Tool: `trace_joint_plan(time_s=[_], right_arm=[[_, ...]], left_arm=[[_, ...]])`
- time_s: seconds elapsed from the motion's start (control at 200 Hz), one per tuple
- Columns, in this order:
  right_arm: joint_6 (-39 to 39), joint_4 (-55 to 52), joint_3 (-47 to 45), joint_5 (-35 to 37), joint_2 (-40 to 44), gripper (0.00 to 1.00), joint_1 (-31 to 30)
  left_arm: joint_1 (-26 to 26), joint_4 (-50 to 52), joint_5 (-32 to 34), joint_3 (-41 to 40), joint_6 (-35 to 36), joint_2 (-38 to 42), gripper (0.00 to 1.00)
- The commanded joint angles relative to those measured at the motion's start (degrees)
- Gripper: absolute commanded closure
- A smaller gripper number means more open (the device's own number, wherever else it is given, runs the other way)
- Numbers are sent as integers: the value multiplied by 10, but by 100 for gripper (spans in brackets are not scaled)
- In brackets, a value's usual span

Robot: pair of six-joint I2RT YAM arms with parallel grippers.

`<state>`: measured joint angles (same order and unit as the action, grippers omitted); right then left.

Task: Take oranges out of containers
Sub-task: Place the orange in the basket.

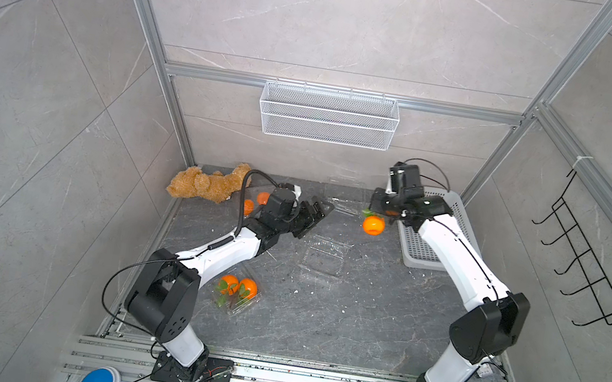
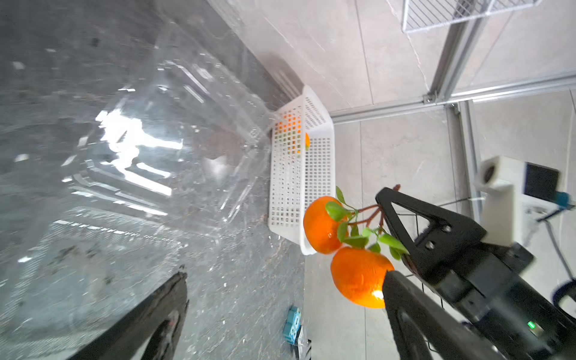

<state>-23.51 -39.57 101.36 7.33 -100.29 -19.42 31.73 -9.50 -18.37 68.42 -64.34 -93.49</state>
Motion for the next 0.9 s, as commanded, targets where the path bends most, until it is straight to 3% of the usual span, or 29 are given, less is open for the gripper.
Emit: trace_joint_plan(time_s=[0.0,0.18,0.389,0.798,0.893], right_arm=[[-17,12,-28,-35,24,100,58],[-24,21,-31,-39,-19,100,162],[-14,21,6,8,-119,100,211],[-11,14,61,-6,-243,100,221],[-8,2,78,-13,-258,95,222]], left_arm=[[22,41,-17,80,49,-48,0],[46,69,-43,187,53,-131,0],[68,84,-69,266,46,-203,1],[75,106,-87,324,33,-259,0],[77,106,-86,316,31,-256,1]])
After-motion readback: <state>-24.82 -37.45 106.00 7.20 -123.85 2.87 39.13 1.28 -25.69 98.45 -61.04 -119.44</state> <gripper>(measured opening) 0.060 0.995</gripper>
